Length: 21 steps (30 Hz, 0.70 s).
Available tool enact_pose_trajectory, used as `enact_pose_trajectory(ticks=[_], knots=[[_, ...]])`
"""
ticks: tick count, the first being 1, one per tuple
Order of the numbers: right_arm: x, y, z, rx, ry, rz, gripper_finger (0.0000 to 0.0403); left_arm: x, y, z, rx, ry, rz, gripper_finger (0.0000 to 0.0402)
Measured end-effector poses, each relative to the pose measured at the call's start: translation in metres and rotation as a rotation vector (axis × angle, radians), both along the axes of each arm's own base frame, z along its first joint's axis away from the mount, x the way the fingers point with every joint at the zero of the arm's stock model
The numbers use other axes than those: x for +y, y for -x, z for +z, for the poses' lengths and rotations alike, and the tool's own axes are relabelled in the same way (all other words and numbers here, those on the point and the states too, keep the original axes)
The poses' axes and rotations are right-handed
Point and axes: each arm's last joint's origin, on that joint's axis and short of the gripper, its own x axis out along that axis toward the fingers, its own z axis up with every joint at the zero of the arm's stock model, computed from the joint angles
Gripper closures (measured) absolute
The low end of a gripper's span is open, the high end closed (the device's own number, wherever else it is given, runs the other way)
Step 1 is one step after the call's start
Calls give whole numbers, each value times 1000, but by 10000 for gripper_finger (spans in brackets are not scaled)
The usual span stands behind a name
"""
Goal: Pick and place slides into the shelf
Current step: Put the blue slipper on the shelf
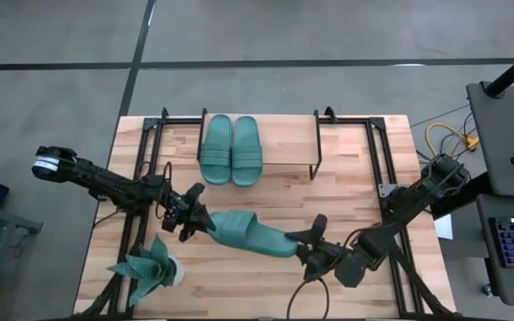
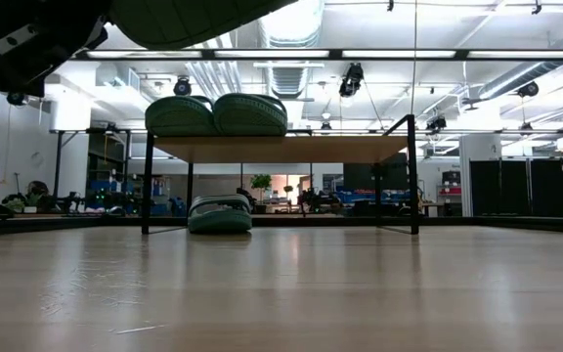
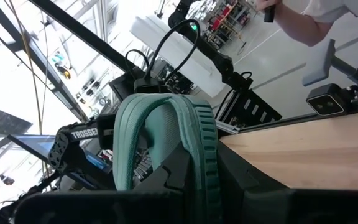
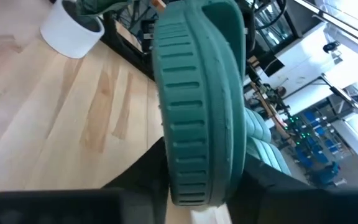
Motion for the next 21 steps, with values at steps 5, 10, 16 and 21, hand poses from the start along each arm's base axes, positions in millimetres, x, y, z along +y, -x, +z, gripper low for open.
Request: enact_pose_trajectory(ticks=[5,10,16,21], knots=[[0,0,0,8,11,7,338,0,0,0,1,1,0,375],[-1,0,0,-2,29,-29,338,0,0,1,35,65,3,335],[-2,1,0,-14,45,-74,338,2,0,5,29,110,57,287],[-1,4,3,-47,85,-174,338,2,1,5,57,171,54,251]])
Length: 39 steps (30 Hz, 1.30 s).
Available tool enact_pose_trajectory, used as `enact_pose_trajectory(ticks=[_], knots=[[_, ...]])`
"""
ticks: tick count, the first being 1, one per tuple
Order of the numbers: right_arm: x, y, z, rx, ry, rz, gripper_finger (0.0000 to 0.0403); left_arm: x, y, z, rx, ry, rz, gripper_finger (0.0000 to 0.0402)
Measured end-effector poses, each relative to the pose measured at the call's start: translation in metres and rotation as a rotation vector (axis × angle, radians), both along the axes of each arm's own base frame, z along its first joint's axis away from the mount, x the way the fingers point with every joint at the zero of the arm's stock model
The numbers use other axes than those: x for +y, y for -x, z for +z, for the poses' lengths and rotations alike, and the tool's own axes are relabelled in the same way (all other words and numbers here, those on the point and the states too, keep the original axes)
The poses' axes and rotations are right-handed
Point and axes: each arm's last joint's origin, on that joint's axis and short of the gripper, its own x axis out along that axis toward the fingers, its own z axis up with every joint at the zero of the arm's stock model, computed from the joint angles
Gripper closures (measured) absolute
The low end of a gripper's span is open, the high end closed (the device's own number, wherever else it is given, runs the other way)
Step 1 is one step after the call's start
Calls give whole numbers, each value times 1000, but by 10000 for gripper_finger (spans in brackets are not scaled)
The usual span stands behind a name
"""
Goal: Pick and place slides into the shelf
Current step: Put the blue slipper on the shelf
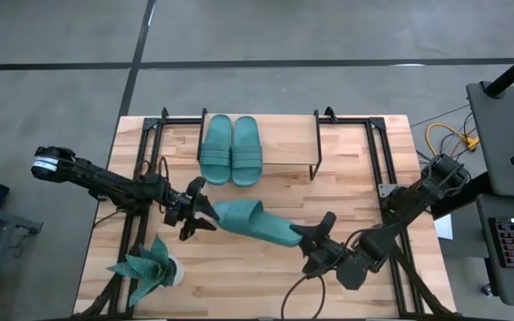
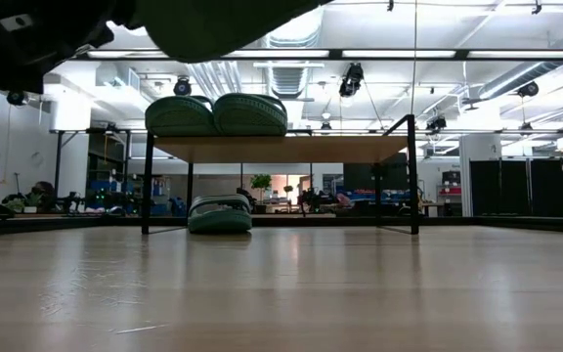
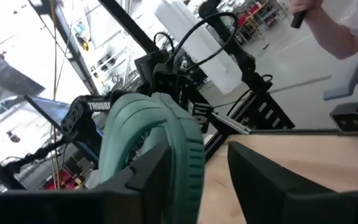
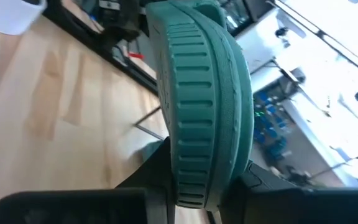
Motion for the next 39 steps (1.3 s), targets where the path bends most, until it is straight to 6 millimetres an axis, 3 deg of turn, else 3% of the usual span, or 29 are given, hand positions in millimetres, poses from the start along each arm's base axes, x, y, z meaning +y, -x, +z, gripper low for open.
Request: enact_pose_trajectory(ticks=[6,17,27,39], knots=[[6,4,8,-30,15,-41,341,0,3,5,-47,12,-1,226],[11,12,17,-108,39,-205,342,5,12,10,-86,51,111,224],[-6,-2,20,-198,-42,-321,342,7,16,14,-75,145,126,224],[-32,-10,29,-112,39,-341,342,8,20,13,-69,166,123,224]])
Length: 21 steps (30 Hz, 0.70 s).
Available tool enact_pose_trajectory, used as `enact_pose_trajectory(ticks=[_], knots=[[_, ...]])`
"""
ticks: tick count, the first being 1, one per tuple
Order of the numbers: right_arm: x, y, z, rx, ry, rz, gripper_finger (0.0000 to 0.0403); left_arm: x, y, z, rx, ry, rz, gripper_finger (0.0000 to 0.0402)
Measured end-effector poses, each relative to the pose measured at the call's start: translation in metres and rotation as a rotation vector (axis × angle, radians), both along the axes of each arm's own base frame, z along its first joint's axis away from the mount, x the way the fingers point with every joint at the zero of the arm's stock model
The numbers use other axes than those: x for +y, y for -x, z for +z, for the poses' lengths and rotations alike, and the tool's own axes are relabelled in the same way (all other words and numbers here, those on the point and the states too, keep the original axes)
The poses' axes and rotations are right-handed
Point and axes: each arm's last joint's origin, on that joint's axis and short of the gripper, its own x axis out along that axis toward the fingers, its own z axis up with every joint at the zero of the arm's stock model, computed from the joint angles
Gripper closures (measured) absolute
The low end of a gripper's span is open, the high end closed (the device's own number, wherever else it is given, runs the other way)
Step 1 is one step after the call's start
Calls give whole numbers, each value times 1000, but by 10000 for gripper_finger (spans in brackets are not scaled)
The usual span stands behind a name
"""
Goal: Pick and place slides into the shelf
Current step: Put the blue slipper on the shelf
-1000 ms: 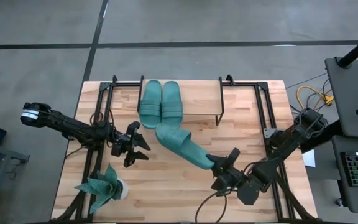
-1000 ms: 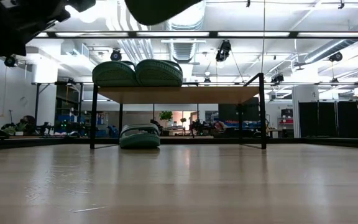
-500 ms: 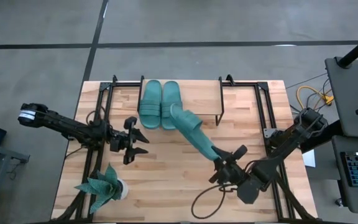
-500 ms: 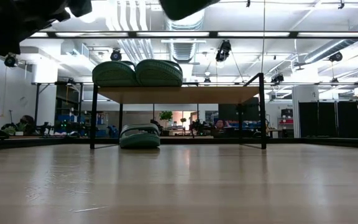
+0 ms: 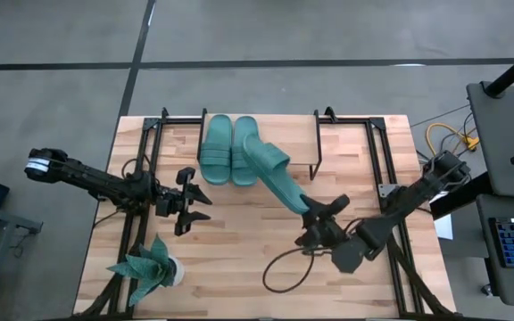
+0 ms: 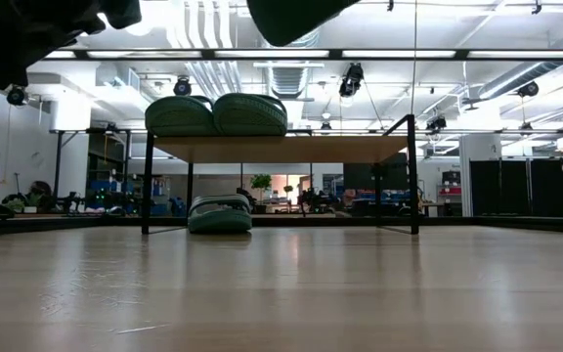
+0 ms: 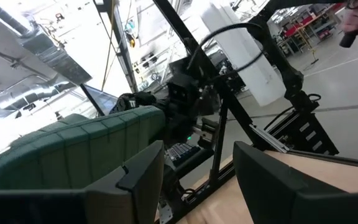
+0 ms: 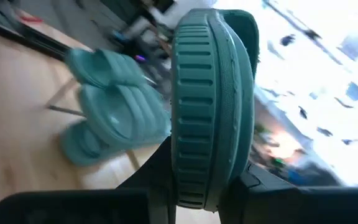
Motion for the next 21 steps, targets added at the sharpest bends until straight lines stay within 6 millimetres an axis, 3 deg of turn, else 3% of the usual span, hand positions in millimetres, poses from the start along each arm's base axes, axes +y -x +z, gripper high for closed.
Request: enact_pose_trajectory(ticks=[5,9,12,21], knots=[[-18,5,15,-6,-138,271,342,0,0,0,-1,-4,3,224],[-46,15,30,-15,-363,431,342,0,0,0,-2,-6,4,224],[-66,26,40,-60,-433,367,342,0,0,0,-1,-6,4,224],[-101,66,78,-243,-318,62,343,0,0,0,-1,-7,4,224]])
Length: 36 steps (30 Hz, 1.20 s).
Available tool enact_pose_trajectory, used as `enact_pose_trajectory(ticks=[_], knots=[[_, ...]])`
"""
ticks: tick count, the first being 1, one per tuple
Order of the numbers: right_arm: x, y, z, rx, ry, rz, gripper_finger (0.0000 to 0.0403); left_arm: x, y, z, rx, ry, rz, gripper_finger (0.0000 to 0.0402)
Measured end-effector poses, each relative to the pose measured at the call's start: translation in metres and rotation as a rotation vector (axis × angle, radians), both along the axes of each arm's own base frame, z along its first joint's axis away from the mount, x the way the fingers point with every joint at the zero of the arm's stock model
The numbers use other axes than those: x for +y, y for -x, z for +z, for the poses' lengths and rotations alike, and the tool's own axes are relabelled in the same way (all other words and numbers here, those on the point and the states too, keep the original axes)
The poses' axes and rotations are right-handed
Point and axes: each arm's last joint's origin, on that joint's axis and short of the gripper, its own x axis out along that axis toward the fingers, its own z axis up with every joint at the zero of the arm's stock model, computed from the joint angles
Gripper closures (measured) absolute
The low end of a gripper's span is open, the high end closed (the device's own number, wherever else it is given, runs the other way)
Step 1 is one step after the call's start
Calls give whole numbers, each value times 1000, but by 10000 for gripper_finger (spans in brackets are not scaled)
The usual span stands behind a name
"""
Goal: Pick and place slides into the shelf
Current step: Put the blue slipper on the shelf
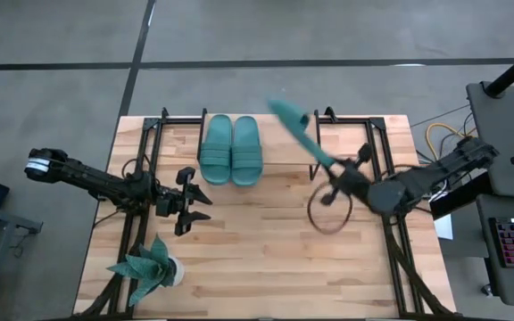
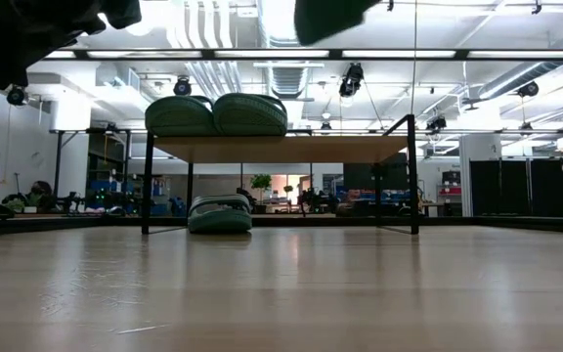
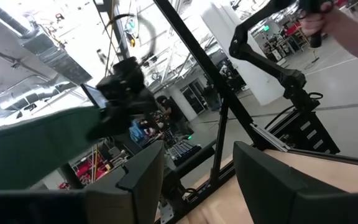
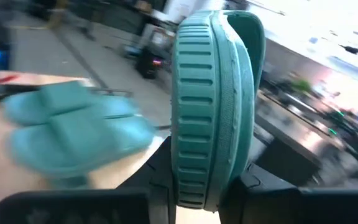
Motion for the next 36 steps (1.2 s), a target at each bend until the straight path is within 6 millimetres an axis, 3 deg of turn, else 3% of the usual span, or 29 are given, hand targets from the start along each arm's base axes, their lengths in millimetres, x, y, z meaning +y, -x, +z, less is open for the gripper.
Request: enact_pose_trajectory(ticks=[6,13,18,28,36], knots=[[-23,6,16,-51,-30,-58,343,0,0,0,-1,0,0,224],[-66,7,44,-87,-222,139,344,0,0,0,0,0,0,224],[-91,-4,48,6,-286,25,344,0,0,0,-1,1,4,224],[-98,-59,46,214,-256,-125,344,1,-1,0,6,14,45,224],[-93,-79,41,357,-239,-251,344,1,-1,-1,13,13,46,224]])
